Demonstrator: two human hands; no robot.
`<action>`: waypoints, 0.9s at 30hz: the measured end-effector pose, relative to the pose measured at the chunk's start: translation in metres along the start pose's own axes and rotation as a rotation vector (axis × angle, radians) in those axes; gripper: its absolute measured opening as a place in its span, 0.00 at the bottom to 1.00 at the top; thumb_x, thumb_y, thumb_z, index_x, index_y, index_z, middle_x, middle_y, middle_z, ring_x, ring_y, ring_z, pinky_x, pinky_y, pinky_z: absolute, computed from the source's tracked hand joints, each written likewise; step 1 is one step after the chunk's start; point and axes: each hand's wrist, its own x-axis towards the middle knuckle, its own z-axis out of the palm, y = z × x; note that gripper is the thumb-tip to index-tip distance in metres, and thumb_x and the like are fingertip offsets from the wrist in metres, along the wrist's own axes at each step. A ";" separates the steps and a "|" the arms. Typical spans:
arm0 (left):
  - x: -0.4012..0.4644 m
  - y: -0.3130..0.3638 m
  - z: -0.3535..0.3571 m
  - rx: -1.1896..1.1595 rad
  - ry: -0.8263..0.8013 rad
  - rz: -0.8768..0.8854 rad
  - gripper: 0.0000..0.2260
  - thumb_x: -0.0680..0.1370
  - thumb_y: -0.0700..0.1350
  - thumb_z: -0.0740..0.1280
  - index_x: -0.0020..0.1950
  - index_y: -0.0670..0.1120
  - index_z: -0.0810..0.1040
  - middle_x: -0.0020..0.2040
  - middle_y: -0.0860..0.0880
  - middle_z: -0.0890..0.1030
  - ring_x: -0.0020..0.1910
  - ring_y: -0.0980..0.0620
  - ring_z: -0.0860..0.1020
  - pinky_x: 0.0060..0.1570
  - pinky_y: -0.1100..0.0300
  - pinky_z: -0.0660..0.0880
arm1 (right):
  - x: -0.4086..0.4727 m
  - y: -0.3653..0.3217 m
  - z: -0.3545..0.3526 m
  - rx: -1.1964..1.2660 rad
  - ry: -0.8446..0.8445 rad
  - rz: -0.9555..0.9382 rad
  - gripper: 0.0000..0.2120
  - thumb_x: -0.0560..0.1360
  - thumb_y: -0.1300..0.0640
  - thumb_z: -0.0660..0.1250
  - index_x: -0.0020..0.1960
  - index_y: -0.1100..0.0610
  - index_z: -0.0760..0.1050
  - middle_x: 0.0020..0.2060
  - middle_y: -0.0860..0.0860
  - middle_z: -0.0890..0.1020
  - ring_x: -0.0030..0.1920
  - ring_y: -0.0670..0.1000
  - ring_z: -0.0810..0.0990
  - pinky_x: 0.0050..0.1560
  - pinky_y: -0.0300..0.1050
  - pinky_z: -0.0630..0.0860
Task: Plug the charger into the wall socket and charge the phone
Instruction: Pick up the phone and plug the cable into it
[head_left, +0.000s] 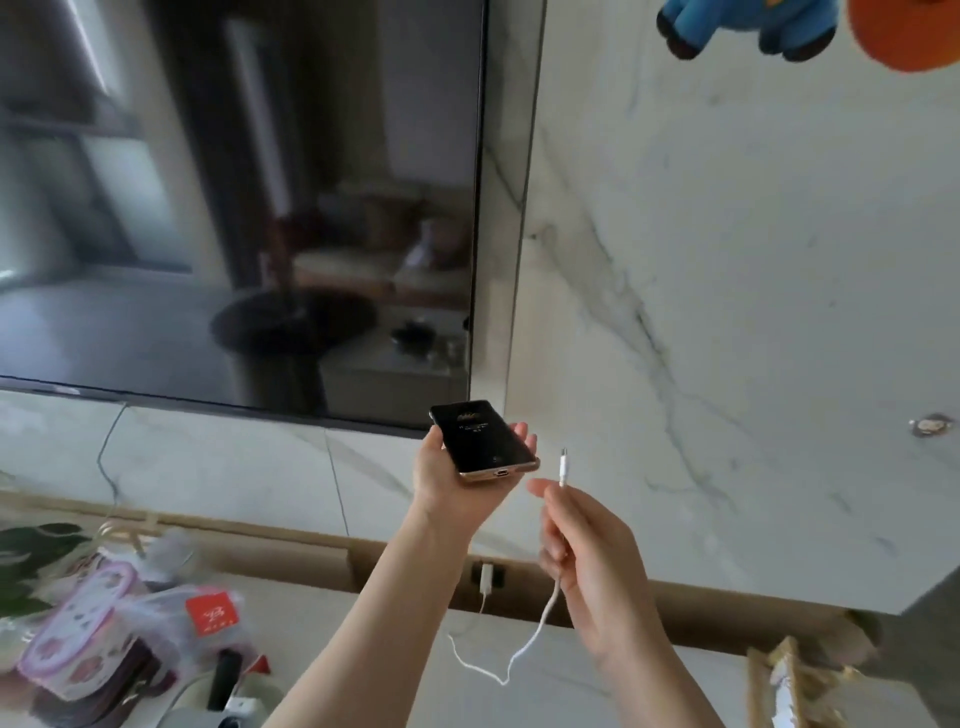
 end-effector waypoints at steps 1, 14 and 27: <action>0.002 -0.001 0.004 -0.024 0.031 -0.003 0.26 0.81 0.56 0.53 0.69 0.39 0.69 0.57 0.33 0.76 0.56 0.38 0.75 0.51 0.42 0.75 | -0.001 0.000 0.000 -0.066 0.010 -0.027 0.12 0.76 0.53 0.63 0.45 0.58 0.83 0.26 0.50 0.65 0.25 0.45 0.61 0.25 0.38 0.60; 0.010 -0.010 0.034 -0.032 0.052 0.005 0.26 0.80 0.57 0.55 0.67 0.38 0.69 0.64 0.33 0.73 0.56 0.36 0.76 0.51 0.43 0.75 | 0.016 -0.011 0.003 -0.475 0.056 -0.217 0.12 0.76 0.53 0.64 0.37 0.57 0.79 0.20 0.46 0.74 0.21 0.45 0.70 0.26 0.41 0.72; 0.012 -0.002 0.040 0.129 -0.108 0.143 0.24 0.79 0.59 0.56 0.64 0.42 0.73 0.57 0.39 0.77 0.52 0.41 0.79 0.50 0.46 0.76 | 0.027 -0.013 0.007 -0.356 -0.022 -0.163 0.13 0.76 0.55 0.64 0.36 0.57 0.80 0.21 0.47 0.73 0.22 0.44 0.69 0.26 0.36 0.73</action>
